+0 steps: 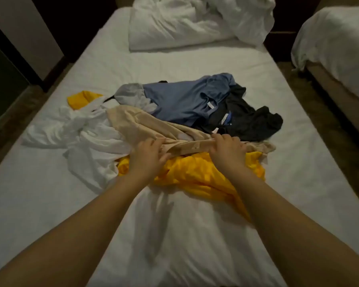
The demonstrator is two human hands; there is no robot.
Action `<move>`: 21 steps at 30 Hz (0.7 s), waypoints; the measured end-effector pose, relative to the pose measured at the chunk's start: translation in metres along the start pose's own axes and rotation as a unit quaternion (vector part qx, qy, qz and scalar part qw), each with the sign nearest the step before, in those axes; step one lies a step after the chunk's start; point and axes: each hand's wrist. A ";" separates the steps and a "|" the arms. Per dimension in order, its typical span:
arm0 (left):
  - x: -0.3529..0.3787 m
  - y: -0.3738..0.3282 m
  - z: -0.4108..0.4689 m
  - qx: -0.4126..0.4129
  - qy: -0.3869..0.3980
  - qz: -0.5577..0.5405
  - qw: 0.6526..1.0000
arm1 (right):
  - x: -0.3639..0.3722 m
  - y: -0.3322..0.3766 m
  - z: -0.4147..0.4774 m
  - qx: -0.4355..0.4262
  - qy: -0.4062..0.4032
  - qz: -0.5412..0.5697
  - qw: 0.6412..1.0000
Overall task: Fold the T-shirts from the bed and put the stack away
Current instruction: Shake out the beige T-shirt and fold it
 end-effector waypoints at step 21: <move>-0.076 -0.054 -0.048 0.016 -0.036 -0.190 0.981 | -0.080 -0.006 -0.042 0.078 -0.122 0.350 0.926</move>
Point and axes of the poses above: each hand's wrist, its own z-axis towards the middle knuckle, its own x-axis out of the palm, y = z × x
